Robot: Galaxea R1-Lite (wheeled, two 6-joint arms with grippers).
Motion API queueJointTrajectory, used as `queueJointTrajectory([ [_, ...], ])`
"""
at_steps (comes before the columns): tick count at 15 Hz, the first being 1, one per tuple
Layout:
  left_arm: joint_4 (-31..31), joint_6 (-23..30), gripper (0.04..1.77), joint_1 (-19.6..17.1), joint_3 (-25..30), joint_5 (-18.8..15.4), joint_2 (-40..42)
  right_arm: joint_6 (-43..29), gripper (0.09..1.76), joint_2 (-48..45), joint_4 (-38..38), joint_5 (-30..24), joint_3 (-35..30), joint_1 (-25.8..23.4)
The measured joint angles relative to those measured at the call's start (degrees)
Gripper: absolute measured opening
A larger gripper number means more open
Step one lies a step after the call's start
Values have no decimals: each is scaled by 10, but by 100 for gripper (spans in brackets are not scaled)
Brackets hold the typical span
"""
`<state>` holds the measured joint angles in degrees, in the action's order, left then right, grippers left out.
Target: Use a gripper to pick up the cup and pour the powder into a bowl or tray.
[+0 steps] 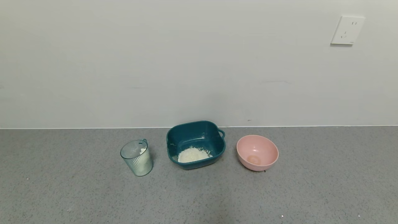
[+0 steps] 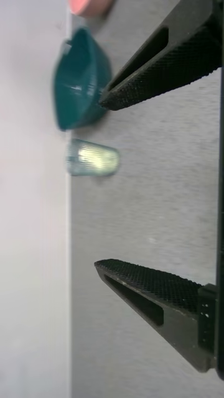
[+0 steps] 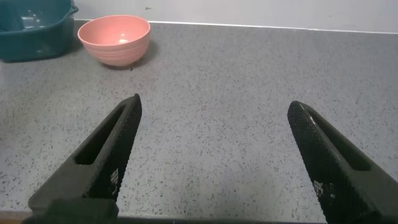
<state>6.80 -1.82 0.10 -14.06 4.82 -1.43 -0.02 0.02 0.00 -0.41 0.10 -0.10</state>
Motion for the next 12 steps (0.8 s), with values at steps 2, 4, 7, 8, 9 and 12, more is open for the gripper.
queueJointTrajectory([
  [2, -73, -1, 172, 0, 32, -20, 10, 0, 171, 0, 0, 0, 0, 0],
  [4, -103, -2, 172, 0, 55, -42, 13, 0, 171, 0, 0, 0, 0, 0],
  [7, -144, -21, 172, 0, 97, -70, 14, 0, 171, 0, 0, 0, 0, 0],
  [8, -162, -29, 172, 0, 114, -73, 15, 0, 171, 0, 0, 0, 0, 0],
  [9, -169, -34, 172, 0, 128, -74, 15, 0, 171, 0, 0, 0, 0, 0],
  [12, -139, -41, 172, 0, 138, -81, 15, 0, 171, 0, 0, 0, 0, 0],
])
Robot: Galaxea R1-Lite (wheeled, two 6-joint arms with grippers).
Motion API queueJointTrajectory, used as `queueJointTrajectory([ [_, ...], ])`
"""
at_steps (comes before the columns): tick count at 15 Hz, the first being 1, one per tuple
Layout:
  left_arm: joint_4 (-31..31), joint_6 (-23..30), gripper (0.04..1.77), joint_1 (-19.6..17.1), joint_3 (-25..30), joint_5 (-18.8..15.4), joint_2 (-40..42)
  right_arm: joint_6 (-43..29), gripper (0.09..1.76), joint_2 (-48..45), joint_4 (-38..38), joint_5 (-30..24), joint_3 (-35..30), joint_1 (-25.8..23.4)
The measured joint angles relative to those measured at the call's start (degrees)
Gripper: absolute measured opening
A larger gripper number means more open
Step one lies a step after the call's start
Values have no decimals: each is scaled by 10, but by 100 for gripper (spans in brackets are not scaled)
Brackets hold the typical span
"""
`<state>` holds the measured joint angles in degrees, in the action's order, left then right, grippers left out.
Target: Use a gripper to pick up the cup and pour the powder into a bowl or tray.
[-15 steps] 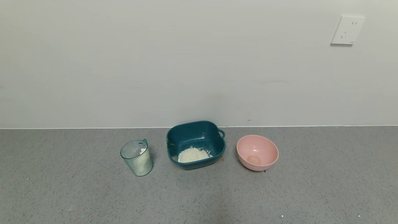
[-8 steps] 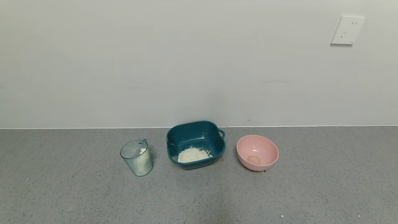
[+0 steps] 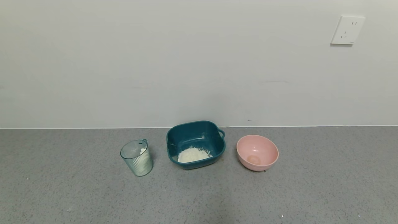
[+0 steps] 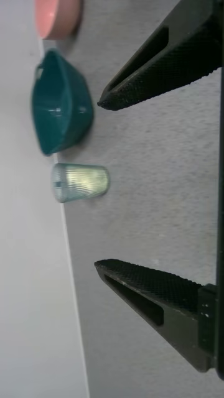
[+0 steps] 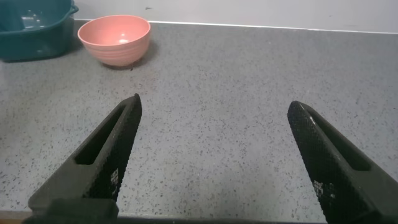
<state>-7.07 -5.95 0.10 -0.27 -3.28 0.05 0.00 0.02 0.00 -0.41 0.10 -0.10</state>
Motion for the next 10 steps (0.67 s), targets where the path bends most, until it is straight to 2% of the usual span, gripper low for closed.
queueJointTrajectory([
  [4, 72, -11, 172, 0, 2, 1, 0, 0, 171, 0, 0, 0, 0, 0],
  [8, 75, 24, 172, 0, 2, 12, 0, 0, 171, 0, 0, 0, 0, 0],
  [10, 75, 24, 172, 0, 2, 15, 0, 0, 171, 0, 0, 0, 0, 0],
])
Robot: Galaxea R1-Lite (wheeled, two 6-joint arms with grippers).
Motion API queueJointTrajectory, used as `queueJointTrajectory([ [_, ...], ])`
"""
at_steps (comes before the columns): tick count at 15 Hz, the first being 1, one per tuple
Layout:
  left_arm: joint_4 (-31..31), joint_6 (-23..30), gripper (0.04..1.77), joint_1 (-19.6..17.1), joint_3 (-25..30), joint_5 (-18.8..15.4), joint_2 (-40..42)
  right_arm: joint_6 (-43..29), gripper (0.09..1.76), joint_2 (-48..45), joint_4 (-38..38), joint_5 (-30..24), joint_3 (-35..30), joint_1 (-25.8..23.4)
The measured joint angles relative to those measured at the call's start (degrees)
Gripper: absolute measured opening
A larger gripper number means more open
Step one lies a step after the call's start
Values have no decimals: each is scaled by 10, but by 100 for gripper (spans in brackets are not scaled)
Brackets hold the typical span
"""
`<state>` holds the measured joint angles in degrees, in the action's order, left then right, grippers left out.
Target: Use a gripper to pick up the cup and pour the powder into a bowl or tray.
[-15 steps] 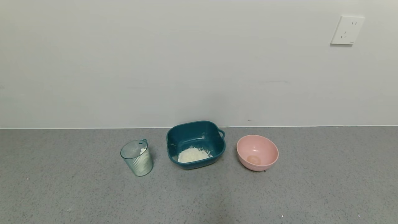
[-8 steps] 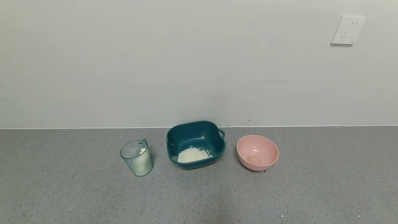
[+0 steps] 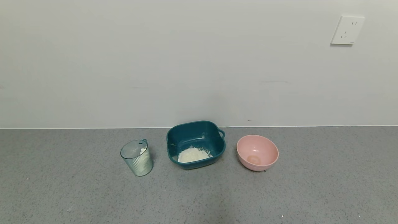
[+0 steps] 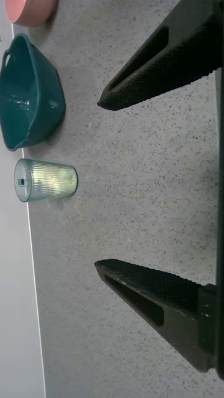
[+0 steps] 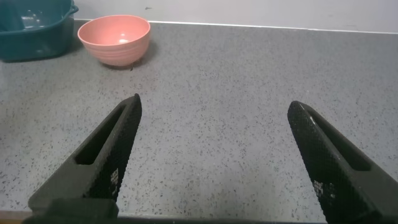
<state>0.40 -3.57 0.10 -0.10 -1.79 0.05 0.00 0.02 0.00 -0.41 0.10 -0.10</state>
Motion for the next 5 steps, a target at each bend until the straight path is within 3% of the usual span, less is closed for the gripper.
queueJointTrajectory([
  [5, 1, 2, 172, 0, 0, 0, 0, 1, 171, 0, 2, 0, 0, 0],
])
